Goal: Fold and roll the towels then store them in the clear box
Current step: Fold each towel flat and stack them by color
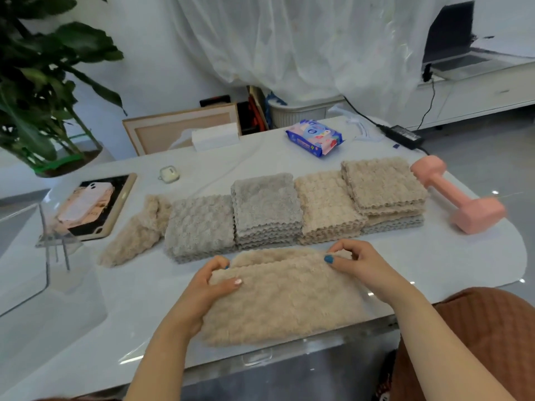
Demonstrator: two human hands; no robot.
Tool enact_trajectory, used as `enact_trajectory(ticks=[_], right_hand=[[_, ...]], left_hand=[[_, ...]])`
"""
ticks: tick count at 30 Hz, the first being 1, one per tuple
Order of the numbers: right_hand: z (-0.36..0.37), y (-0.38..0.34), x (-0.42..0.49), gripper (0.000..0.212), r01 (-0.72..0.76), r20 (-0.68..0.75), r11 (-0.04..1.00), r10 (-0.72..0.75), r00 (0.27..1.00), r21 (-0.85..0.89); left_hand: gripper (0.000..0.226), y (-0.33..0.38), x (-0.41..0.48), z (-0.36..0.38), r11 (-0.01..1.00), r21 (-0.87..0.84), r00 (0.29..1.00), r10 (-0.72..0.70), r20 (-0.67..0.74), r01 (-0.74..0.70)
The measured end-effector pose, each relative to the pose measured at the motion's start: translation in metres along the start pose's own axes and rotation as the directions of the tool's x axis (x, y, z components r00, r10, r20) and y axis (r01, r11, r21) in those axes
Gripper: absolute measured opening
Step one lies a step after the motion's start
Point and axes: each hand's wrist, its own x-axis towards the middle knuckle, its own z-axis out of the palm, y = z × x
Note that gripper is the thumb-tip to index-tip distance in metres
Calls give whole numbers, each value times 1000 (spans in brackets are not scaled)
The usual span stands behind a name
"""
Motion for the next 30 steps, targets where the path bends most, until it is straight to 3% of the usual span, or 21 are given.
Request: enact_trajectory(ticks=[1, 3, 5, 6, 9, 12, 17, 21, 24, 27, 30], right_hand=[[-1, -1, -2, 6, 3, 24, 999, -4, 1000, 50], [1, 1, 0, 6, -9, 17, 998, 8, 1000, 59], [8, 9, 10, 5, -5, -124, 993, -10, 992, -119], [13, 13, 16, 4, -1, -211, 965, -57, 976, -262], [28, 28, 25, 12, 19, -277, 799, -230, 933, -601], [29, 36, 24, 18, -43, -307, 679, -273, 912, -733], [27, 35, 23, 12, 10, -289, 710, -300, 909, -705], [26, 30, 26, 9, 86, -318, 790, -341, 885, -607], [25, 30, 33, 5, 107, -320, 811, -344, 883, -576], [32, 32, 39, 8, -5, -301, 743, -265, 916, -670], [34, 37, 41, 13, -18, -290, 679, -289, 912, -734]], left_hand=[[36, 2, -3, -3, 999, 39, 999, 30, -15, -30], [25, 0, -5, -12, 953, 296, 982, 120, -148, -71], [16, -9, 2, -24, 799, 598, 898, 308, -313, -66], [17, -15, 6, -28, 744, 665, 853, 388, -350, -65], [21, -29, 14, -31, 744, 667, 825, 389, -410, -20], [31, -40, 20, -29, 734, 677, 857, 313, -409, 55], [18, -45, 26, -23, 695, 717, 818, 382, -429, 51], [16, -48, 24, -19, 541, 840, 749, 576, -326, -50], [14, -46, 24, -16, 624, 777, 676, 608, -417, -83], [31, -45, 35, -19, 656, 753, 737, 491, -466, 39], [48, -46, 43, -17, 558, 815, 776, 441, -451, 157]])
